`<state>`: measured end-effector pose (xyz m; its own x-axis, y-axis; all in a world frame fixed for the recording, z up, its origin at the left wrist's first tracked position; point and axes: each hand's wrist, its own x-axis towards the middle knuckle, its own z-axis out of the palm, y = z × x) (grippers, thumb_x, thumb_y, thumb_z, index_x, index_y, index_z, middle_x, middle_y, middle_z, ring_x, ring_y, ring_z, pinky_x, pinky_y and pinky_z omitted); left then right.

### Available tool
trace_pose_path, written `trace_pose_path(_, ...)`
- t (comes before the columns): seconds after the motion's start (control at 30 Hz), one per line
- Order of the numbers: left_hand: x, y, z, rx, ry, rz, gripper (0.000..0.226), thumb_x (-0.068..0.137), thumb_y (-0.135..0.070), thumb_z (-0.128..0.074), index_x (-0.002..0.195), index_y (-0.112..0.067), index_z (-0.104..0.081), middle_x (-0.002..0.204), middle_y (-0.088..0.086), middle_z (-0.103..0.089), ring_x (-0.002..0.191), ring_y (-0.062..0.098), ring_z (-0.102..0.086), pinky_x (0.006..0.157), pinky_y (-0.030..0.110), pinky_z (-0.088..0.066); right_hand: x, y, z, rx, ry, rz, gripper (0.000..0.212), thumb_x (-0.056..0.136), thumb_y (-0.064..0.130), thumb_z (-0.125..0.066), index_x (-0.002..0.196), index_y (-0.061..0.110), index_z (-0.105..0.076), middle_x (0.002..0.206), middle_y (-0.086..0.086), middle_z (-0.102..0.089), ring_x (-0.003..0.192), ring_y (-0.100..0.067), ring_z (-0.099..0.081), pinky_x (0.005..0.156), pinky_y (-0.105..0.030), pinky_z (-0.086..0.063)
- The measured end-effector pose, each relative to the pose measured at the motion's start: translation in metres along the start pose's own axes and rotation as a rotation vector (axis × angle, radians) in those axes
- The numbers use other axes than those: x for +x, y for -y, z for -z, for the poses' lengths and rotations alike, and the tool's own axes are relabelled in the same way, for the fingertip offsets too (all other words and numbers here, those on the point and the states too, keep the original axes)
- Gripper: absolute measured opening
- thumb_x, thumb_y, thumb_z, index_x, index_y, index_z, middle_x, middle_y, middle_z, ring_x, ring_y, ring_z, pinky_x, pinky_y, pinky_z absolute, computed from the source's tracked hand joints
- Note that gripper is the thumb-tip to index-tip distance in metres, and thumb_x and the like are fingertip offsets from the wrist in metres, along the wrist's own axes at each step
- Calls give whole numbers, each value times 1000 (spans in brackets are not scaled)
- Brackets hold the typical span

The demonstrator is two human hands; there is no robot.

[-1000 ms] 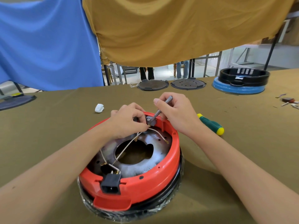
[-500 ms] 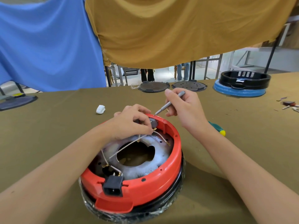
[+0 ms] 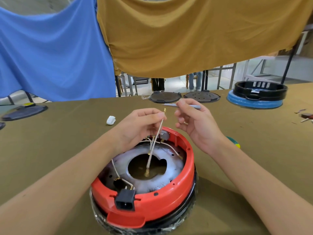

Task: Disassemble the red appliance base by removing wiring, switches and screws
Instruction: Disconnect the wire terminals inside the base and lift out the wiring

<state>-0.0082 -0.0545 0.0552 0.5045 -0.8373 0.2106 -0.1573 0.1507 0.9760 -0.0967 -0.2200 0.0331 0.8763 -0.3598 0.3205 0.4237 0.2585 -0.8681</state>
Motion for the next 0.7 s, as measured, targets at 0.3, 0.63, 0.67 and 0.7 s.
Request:
trace_pose_path(0.3,7,2,2,-147,-109,52,34,98,-9,-50,70,-14,-69,70,8,-70,58,14,-61,55,23,-52,-3,-6,-4,58,133,-8,19,77,11,-76,93,16,-69,82,-7,-67,68,-16,-64,66,-28,-56)
trace_pose_path(0.63,7,5,6,-106,-129,57,13,87,-25,-63,88,-12,-64,74,4,-67,59,12,-57,54,21,-50,-3,0,-4,-11,119,-12,34,68,-1,-79,97,9,-64,73,-5,-69,59,-15,-64,61,-25,-55)
trace_pose_path(0.67,8,6,7,-58,-159,47,14,87,-26,-64,91,-13,-65,76,3,-69,61,12,-58,56,21,-50,-1,1,-3,-1,54,-22,33,69,-2,-78,97,8,-64,73,-5,-69,61,-16,-64,62,-25,-56)
trace_pose_path(0.7,8,7,8,32,-208,27,11,90,-24,-64,93,-14,-65,78,2,-70,64,11,-60,59,22,-49,1,3,0,-11,-37,-31,32,70,-3,-78,98,6,-65,74,-5,-70,63,-16,-64,65,-26,-57)
